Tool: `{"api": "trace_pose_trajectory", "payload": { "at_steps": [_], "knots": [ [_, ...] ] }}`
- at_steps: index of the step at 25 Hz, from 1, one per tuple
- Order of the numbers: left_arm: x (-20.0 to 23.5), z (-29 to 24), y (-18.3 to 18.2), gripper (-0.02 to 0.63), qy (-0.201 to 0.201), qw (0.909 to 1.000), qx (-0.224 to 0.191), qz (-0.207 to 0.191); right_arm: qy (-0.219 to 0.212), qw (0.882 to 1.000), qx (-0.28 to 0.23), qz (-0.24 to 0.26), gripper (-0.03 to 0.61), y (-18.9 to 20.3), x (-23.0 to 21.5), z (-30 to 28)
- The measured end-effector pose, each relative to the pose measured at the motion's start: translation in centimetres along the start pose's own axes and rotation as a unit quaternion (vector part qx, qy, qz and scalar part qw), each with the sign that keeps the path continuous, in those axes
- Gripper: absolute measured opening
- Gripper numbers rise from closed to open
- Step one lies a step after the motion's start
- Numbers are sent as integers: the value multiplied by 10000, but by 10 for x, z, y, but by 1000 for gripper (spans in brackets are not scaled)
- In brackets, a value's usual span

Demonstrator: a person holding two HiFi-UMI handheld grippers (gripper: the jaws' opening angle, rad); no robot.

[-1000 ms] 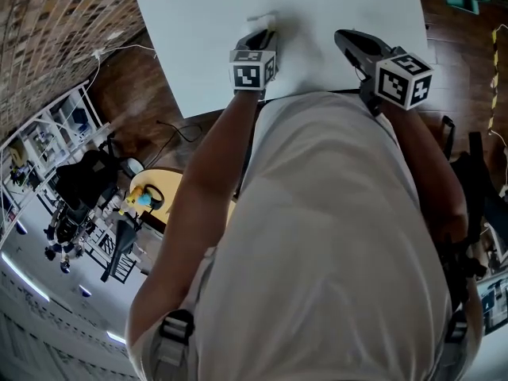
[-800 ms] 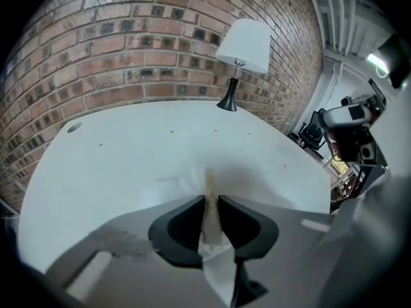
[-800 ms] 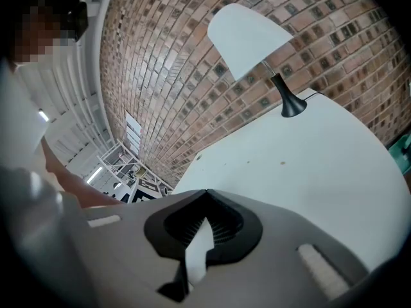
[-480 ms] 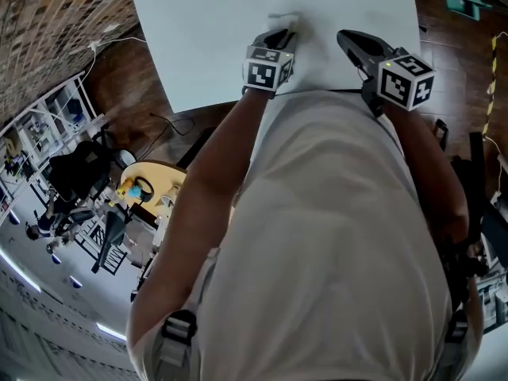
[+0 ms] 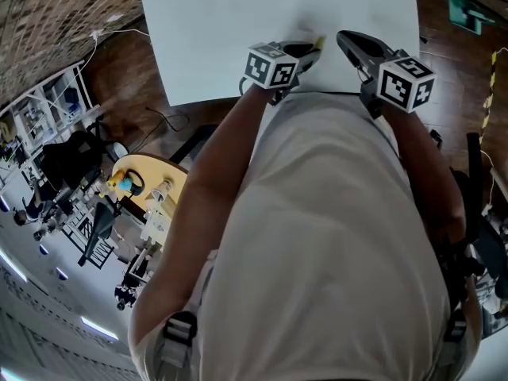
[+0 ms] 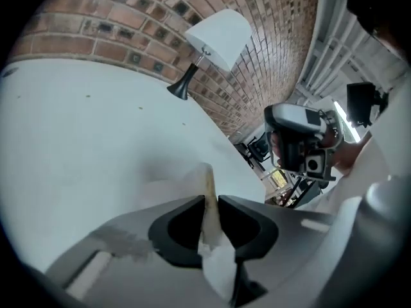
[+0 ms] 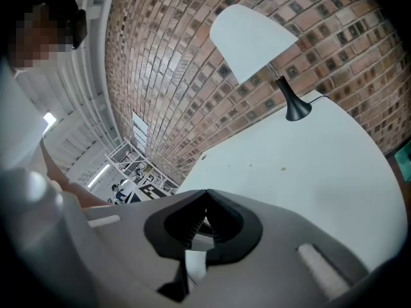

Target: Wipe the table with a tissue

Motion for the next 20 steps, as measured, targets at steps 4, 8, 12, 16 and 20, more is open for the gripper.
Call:
{"api": "trace_pose_trajectory", "payload": {
  "at_steps": [4,8,12,16,20],
  "knots": [
    [9,38,-13,74,-179,9965,-812,13,-81,9999,-81,44,6,-8,1,-2],
    [43,98,-23,74,-727,9802,-1784,467,-104,9999,-125,13,6,-8,-1,-5],
    [92,174,-27,74,-1488,9495,-2590,964,-228,9997,-69,16,6,-9,15,-33],
    [102,212,-26,75,-1915,9061,-3411,1608,-387,9992,18,47,6,-6,17,-32],
    [108,230,-18,75,-2131,8917,-3592,1747,-484,9987,92,106,6,-8,23,-44]
  ]
}}
Point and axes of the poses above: the fingertips, and each gripper's own axes: z backward along the fingers, x to its left, y out of its underside, the point moved 1 cm from there along z, backward along the fingers, and after that the axes turned 2 degrees about -z, right-handed, at the moved point
